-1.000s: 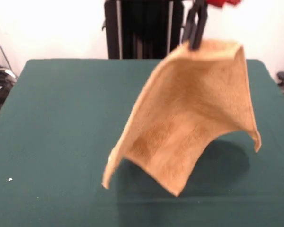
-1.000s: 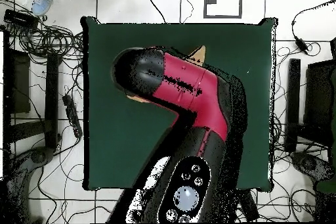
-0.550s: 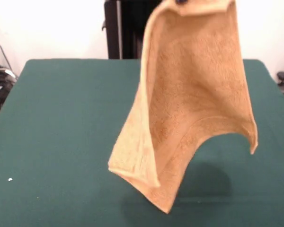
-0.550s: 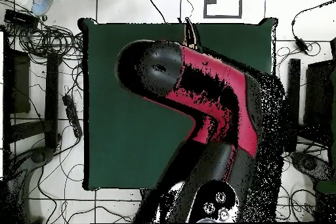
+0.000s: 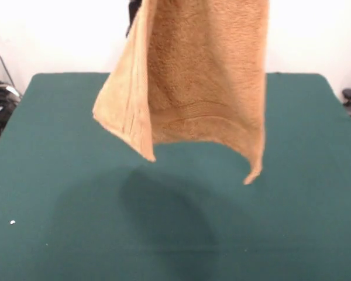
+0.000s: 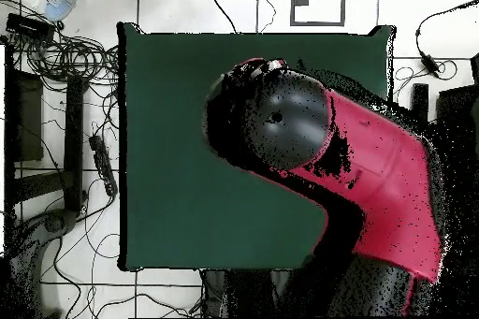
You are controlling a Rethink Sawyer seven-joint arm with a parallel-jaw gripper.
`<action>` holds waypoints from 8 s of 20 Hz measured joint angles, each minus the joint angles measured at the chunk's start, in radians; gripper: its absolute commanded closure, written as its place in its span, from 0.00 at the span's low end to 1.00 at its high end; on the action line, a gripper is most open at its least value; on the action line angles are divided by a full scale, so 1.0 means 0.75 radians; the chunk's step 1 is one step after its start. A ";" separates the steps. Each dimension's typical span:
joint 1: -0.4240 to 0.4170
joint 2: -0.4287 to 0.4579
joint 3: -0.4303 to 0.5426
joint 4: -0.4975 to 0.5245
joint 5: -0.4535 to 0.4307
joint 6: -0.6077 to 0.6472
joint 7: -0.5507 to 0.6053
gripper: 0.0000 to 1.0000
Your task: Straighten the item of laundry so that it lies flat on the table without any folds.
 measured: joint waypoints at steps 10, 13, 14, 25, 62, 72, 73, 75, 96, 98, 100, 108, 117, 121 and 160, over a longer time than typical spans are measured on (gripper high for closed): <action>-0.207 -0.083 0.213 0.238 0.017 -0.281 0.000 1.00; -0.242 -0.085 0.268 0.275 0.004 -0.341 0.000 1.00; -0.248 -0.085 0.281 0.280 -0.005 -0.348 0.000 1.00; -0.249 -0.118 0.351 0.237 -0.149 -0.181 0.000 1.00; -0.288 -0.122 0.492 0.137 -0.254 -0.057 0.000 1.00; -0.288 -0.084 0.491 -0.105 -0.297 0.178 0.000 1.00; -0.288 -0.076 0.492 -0.129 -0.298 0.191 0.000 1.00; -0.288 -0.045 0.492 -0.212 -0.303 0.234 0.000 1.00; -0.256 0.324 0.493 -0.885 -0.315 0.612 0.000 1.00; -0.252 0.365 0.493 -0.941 -0.315 0.621 0.000 1.00; -0.249 0.431 0.493 -1.035 -0.315 0.647 0.000 1.00; -0.242 0.600 0.493 -1.279 -0.311 0.734 0.000 1.00; -0.226 0.673 0.494 -1.333 -0.300 0.702 0.000 1.00; -0.226 0.614 0.495 -1.167 -0.293 0.525 0.000 1.00; -0.366 0.090 0.627 0.026 -0.272 -0.296 0.000 1.00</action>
